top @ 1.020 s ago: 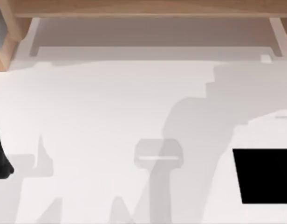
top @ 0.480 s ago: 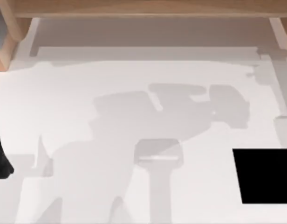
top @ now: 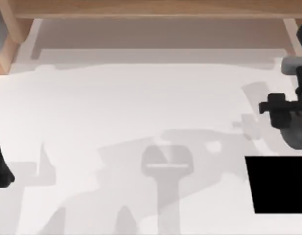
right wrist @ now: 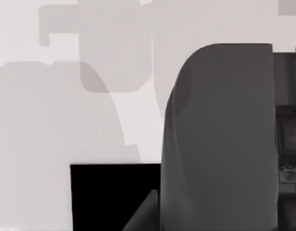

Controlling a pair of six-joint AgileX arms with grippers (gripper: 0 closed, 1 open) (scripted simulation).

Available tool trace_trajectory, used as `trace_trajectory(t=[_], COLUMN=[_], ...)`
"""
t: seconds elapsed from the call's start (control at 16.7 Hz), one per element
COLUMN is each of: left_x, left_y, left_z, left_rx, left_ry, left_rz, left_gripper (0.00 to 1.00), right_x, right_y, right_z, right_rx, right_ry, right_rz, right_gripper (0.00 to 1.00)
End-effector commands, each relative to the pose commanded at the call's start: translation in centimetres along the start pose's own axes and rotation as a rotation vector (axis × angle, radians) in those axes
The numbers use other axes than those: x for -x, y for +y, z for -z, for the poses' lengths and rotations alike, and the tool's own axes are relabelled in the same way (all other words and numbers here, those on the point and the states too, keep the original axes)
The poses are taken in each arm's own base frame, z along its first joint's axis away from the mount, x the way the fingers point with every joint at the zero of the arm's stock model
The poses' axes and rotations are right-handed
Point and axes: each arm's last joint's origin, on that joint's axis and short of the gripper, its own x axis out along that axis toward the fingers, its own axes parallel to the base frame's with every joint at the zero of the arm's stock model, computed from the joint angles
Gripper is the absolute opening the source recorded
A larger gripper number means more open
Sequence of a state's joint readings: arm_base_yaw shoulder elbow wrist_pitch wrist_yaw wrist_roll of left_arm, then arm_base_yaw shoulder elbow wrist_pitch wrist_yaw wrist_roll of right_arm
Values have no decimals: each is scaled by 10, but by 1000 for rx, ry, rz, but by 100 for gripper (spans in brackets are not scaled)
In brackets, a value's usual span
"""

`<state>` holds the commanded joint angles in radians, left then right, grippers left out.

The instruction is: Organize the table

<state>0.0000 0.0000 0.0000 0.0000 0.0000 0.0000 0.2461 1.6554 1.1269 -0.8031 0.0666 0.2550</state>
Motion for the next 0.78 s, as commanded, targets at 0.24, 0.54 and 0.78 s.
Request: trace_trajectory(t=[0.24, 0.54, 0.78], left_x=[0, 0, 0], left_y=[0, 0, 0], left_z=[0, 0, 0], left_rx=[0, 0, 0], left_ry=[0, 0, 0], left_rz=[0, 0, 0], left_gripper=[100, 100, 100], right_x=[-25, -36, -37], right_y=[10, 12, 11], right_z=[44, 63, 63], right_rx=[4, 4, -1], right_ry=[100, 146, 151], right_rz=[-2, 1, 3], right_gripper=[0, 0, 0])
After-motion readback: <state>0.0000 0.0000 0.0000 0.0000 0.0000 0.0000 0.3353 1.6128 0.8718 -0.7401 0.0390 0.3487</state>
